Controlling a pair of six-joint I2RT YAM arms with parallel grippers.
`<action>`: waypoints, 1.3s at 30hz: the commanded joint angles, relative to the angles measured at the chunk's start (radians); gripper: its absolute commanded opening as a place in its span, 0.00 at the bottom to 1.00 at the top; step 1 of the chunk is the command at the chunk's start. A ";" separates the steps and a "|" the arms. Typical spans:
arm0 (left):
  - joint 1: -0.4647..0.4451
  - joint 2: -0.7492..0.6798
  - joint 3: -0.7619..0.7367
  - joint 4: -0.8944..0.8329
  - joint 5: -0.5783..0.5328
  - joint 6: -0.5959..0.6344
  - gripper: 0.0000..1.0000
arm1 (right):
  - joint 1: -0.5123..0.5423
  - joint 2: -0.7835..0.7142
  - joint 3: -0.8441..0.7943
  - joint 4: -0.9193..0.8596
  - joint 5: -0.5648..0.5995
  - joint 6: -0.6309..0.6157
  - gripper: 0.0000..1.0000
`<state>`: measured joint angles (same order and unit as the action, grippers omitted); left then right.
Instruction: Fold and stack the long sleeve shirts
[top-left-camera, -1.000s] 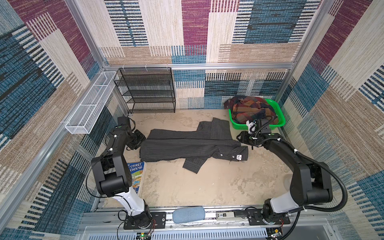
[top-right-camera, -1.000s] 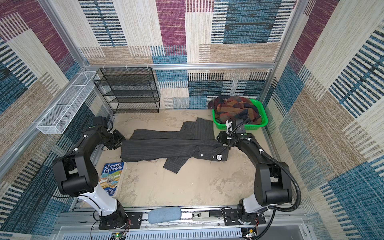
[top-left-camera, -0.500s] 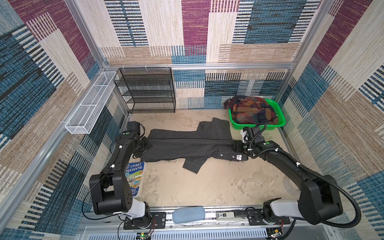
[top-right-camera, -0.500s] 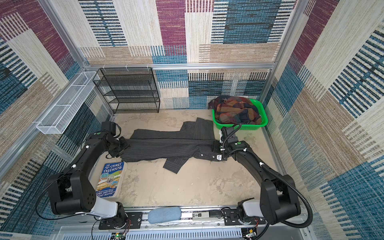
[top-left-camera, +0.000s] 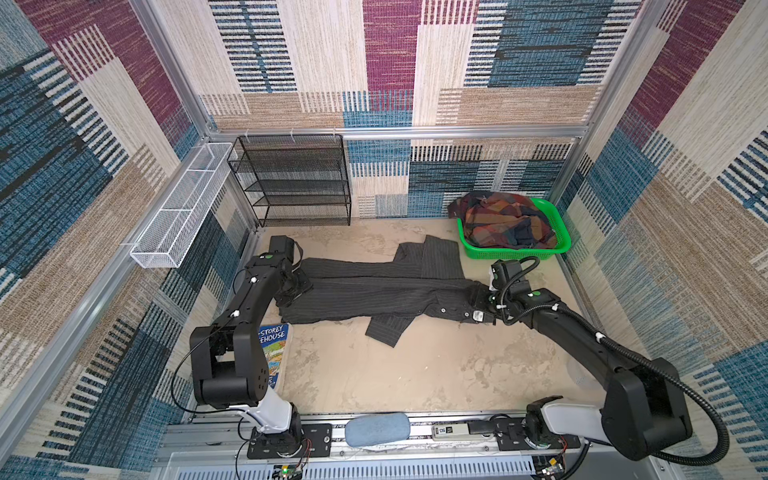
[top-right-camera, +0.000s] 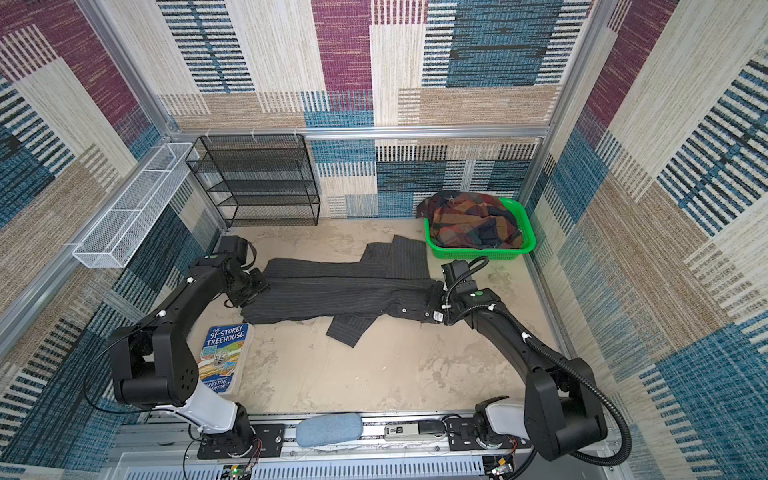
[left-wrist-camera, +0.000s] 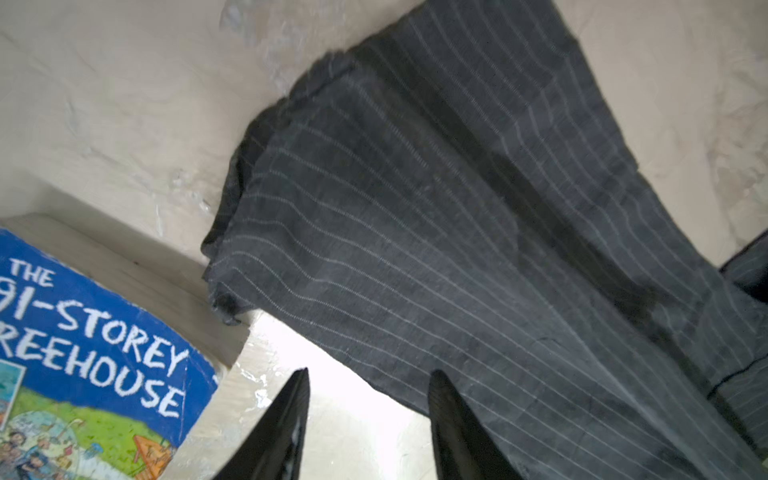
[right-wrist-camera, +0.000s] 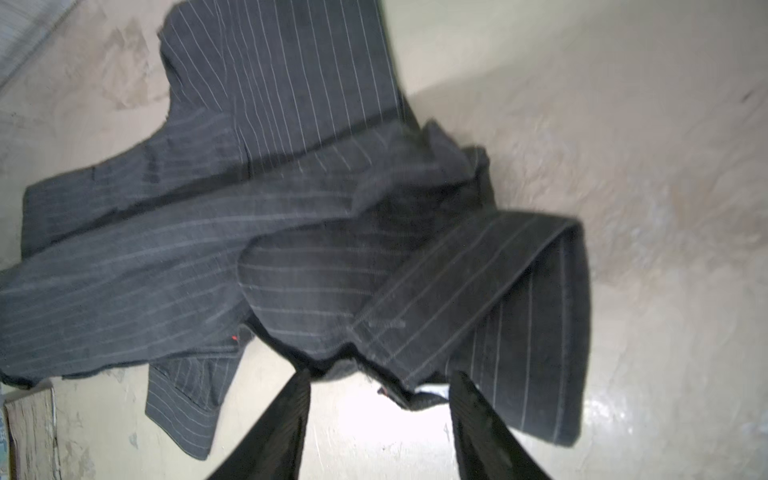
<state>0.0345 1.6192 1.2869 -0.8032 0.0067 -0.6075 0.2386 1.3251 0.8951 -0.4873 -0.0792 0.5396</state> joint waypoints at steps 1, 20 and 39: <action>0.001 0.032 0.065 -0.007 0.018 0.032 0.50 | -0.058 0.049 0.059 0.067 -0.073 -0.064 0.57; -0.007 0.313 0.401 -0.187 -0.035 0.200 0.60 | -0.078 0.254 0.208 -0.018 -0.035 -0.180 0.58; 0.027 0.401 0.477 -0.246 -0.252 0.204 0.62 | -0.086 0.416 0.220 0.096 -0.075 -0.210 0.57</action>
<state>0.0467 1.9961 1.7355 -1.0386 -0.2314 -0.4164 0.1555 1.7329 1.1042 -0.4332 -0.1387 0.3466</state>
